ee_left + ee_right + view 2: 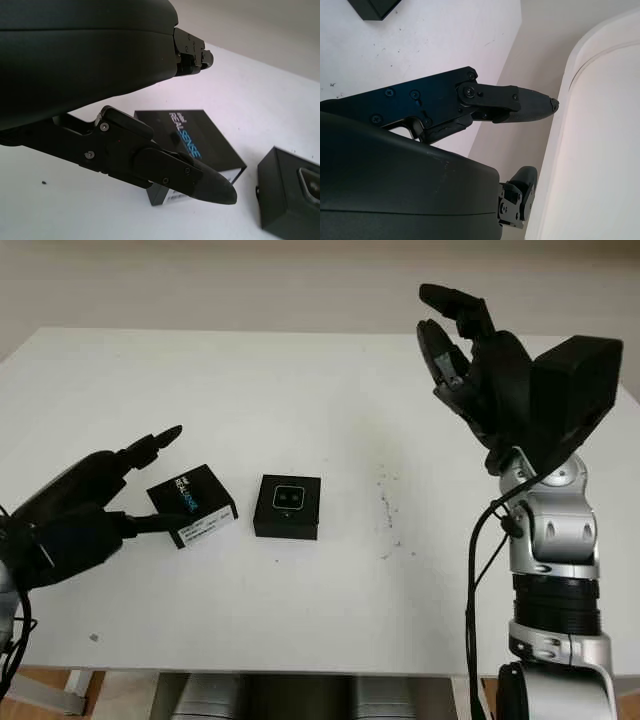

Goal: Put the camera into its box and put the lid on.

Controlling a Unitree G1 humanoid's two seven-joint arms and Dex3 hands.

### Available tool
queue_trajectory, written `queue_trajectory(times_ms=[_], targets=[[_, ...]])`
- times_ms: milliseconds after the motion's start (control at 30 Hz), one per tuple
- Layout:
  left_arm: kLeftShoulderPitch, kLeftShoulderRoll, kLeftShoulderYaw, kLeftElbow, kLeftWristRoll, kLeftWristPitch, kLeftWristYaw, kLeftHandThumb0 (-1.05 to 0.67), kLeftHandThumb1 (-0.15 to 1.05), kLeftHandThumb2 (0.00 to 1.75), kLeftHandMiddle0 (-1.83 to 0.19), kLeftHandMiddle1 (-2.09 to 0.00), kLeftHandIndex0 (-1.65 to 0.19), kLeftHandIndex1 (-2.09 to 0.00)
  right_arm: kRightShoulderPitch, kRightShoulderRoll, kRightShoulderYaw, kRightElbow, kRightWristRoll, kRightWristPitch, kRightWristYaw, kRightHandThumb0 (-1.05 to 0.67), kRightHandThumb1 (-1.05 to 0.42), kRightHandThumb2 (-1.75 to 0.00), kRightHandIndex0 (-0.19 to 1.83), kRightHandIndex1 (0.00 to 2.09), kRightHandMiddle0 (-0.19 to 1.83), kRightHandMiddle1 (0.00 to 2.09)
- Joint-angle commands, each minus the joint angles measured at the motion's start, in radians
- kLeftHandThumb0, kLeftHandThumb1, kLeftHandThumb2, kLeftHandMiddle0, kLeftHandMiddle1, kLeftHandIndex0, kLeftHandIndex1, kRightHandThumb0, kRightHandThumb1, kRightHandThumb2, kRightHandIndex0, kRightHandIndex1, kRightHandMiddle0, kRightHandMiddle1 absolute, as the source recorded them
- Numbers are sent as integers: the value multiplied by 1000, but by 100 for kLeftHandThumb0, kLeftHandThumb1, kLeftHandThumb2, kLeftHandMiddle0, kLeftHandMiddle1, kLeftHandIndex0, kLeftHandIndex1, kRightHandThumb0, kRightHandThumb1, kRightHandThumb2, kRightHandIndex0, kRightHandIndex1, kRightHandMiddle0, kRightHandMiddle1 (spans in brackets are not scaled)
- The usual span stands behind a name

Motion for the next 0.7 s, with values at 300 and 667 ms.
queue_trajectory(times_ms=[300, 667], targets=[[35, -85, -90, 66, 150, -49, 146, -78, 91, 5, 18, -1, 15, -2, -5, -5, -3, -10, -2, 4, -10, -62, -105, -54, 10, 5, -19, 98], [49, -117, -121, 95, 245, -85, 239, -73, 87, 4, 19, -2, 12, -6, 3, -3, -3, -23, 4, 16, -26, -60, -105, -52, 12, 6, -19, 101]])
